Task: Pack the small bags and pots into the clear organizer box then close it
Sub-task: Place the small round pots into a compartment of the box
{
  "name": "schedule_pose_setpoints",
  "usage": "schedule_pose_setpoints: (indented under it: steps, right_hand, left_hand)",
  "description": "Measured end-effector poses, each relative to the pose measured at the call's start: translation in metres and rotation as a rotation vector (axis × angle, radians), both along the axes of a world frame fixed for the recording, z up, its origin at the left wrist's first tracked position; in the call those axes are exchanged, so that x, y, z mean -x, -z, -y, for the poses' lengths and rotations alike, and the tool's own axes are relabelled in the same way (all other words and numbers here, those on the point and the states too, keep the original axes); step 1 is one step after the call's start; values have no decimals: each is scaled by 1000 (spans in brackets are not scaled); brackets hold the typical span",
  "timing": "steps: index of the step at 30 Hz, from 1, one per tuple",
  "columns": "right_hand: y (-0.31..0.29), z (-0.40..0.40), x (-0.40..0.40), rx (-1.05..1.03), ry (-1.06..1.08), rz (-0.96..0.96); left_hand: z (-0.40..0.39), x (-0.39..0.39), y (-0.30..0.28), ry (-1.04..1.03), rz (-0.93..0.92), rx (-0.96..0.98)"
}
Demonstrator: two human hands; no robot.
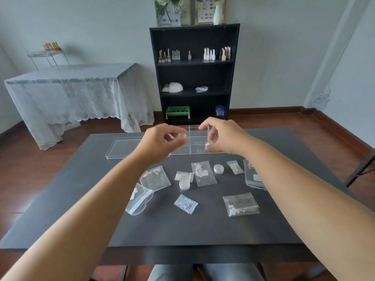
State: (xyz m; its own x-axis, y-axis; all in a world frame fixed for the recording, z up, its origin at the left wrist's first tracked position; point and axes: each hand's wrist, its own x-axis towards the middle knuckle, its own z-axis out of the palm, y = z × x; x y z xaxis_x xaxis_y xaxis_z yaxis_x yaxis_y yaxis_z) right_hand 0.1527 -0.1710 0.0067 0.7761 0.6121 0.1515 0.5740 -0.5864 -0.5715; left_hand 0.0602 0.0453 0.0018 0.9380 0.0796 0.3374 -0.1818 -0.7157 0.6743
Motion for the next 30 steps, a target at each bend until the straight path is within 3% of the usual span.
schedule_pose_setpoints:
  steps: [3, 9, 14, 18, 25, 30]
  right_hand:
    - [-6, -25, -16, -37, -32, 11]
    - [-3, -53, -51, -150, -9, -11]
    - [13, -56, -66, -124, 62, -40]
    - [22, -56, -68, -149, 130, -67]
    - [26, -59, -66, -149, 167, -39]
    - [19, -77, -66, -178, 70, -49]
  left_hand:
    - [-18, -34, -8, -91, -59, -145]
    - [-10, -81, 2, -26, -292, -499]
    - [-7, -106, -4, 68, -564, -575]
    - [-10, -117, -9, 135, -646, -590]
    - [-25, -110, 3, 187, -521, -489]
    - [-57, -81, 13, 4, -143, -384]
